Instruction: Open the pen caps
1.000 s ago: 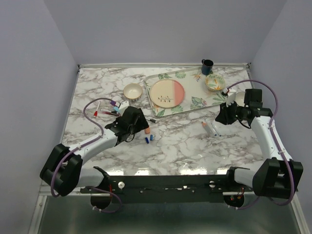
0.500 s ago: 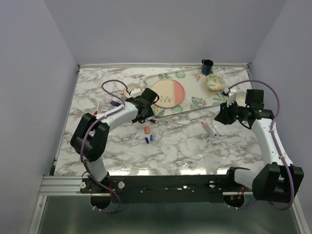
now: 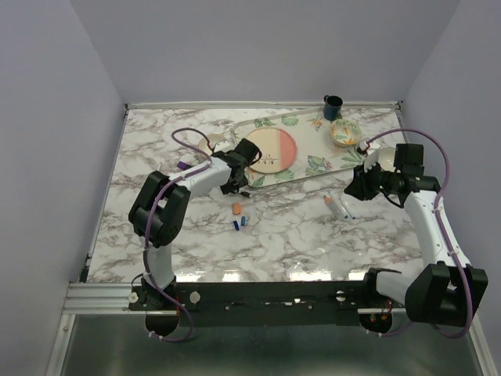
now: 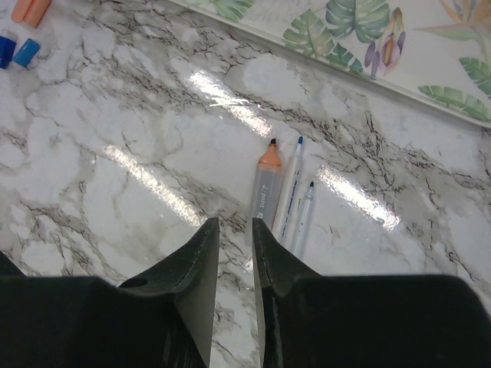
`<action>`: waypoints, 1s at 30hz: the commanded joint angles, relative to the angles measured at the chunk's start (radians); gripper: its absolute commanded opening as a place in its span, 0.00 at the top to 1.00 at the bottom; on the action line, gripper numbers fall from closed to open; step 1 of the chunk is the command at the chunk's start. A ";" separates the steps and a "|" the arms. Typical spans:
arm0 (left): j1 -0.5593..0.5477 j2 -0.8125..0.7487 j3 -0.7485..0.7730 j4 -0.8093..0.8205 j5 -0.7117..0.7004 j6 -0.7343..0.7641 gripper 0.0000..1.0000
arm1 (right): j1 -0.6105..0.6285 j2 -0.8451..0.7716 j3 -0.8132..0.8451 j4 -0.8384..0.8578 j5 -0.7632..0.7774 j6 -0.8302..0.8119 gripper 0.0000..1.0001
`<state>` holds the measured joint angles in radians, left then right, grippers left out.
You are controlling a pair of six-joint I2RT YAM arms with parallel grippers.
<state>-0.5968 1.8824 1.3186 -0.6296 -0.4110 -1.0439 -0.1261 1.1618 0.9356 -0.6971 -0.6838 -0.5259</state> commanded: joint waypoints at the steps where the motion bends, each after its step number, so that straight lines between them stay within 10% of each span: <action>1: -0.001 0.027 0.014 -0.002 0.008 -0.054 0.51 | -0.004 -0.021 -0.014 0.007 -0.028 -0.019 0.69; 17: -0.009 0.087 0.019 0.019 0.038 -0.065 0.61 | -0.006 -0.024 -0.014 0.005 -0.023 -0.022 0.69; 30: -0.009 0.026 -0.027 0.070 0.037 -0.031 0.88 | -0.006 -0.024 -0.014 0.005 -0.025 -0.023 0.69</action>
<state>-0.6025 1.9442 1.3285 -0.6003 -0.3809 -1.0885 -0.1261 1.1572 0.9348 -0.6971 -0.6861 -0.5339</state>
